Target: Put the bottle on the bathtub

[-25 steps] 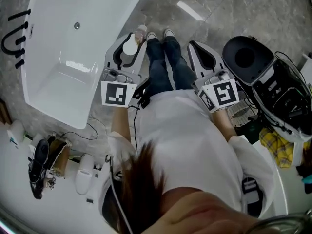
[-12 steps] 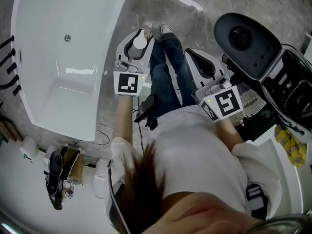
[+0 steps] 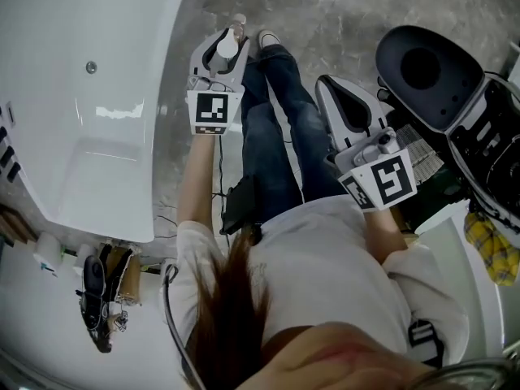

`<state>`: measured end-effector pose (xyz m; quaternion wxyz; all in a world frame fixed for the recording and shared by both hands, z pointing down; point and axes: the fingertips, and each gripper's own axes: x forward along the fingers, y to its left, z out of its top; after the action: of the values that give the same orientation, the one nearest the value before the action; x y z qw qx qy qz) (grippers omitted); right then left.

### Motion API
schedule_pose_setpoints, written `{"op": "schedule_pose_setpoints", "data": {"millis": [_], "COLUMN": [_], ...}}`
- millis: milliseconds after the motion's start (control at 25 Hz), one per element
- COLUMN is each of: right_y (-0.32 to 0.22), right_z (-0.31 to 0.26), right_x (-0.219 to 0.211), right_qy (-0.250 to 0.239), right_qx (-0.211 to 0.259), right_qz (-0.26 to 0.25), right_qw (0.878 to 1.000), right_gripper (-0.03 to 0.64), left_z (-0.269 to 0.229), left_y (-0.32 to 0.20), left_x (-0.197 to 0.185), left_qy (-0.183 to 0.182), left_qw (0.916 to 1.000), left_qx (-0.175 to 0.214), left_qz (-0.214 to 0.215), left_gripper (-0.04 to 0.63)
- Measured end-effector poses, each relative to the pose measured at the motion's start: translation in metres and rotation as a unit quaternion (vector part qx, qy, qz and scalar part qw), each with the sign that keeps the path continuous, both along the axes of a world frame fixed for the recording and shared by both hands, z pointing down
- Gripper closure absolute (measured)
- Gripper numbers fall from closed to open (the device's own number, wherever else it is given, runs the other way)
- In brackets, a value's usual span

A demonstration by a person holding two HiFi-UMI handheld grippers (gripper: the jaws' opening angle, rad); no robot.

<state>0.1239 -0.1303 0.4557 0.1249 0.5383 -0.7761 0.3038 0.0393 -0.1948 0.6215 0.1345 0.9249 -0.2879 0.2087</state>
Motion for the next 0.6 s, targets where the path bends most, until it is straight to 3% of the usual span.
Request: {"op": "schedule_pose_setpoints", "data": {"millis": [600], "right_y": [0.03], "right_z": [0.072], "right_x": [-0.02], "right_qy": [-0.032], "right_qx": [-0.064], "right_qz": [0.034], "right_qw": [0.997], "right_gripper": [0.604], "left_z": [0.165], "left_y": [-0.003], "left_x": [-0.012], "left_qy": [-0.062], "left_qw": [0.995], "left_qx": [-0.073], "left_qz": [-0.028], "left_gripper": [0.434]}}
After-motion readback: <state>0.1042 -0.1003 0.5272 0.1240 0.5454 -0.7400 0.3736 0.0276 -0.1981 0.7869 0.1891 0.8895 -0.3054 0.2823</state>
